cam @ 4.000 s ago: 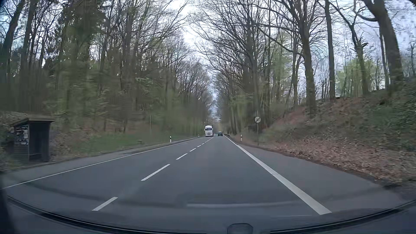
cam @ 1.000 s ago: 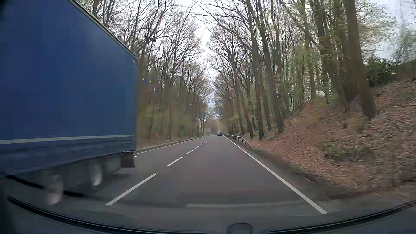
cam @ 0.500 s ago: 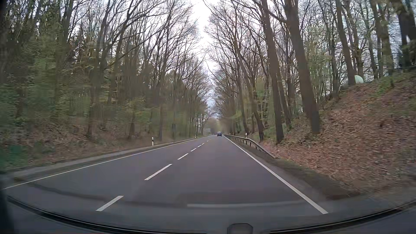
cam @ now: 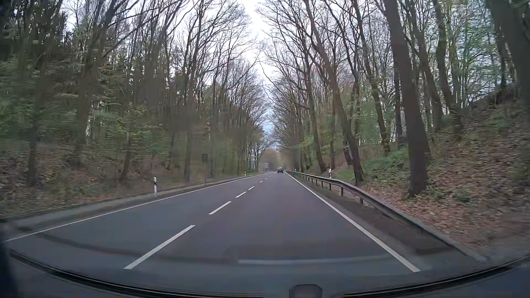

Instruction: Follow the waypoints while adhering to traffic rules and regulations

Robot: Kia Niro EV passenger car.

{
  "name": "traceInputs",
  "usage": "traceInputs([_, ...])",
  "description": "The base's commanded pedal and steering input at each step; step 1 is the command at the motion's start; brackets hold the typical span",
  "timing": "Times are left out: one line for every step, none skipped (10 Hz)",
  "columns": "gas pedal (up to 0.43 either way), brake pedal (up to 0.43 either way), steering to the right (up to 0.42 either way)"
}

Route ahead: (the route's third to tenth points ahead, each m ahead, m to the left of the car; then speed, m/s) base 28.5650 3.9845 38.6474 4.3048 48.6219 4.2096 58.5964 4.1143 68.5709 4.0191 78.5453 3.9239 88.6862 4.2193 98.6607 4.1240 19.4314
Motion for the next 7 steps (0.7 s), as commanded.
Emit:
traceInputs([0.260, 0.000, -0.002])
traceInputs([0.260, 0.000, -0.002])
traceInputs([0.260, 0.000, -0.001])
traceInputs([0.260, 0.000, -0.001])
traceInputs([0.268, 0.000, -0.002])
traceInputs([0.268, 0.000, -0.001])
traceInputs([0.268, 0.000, -0.001])
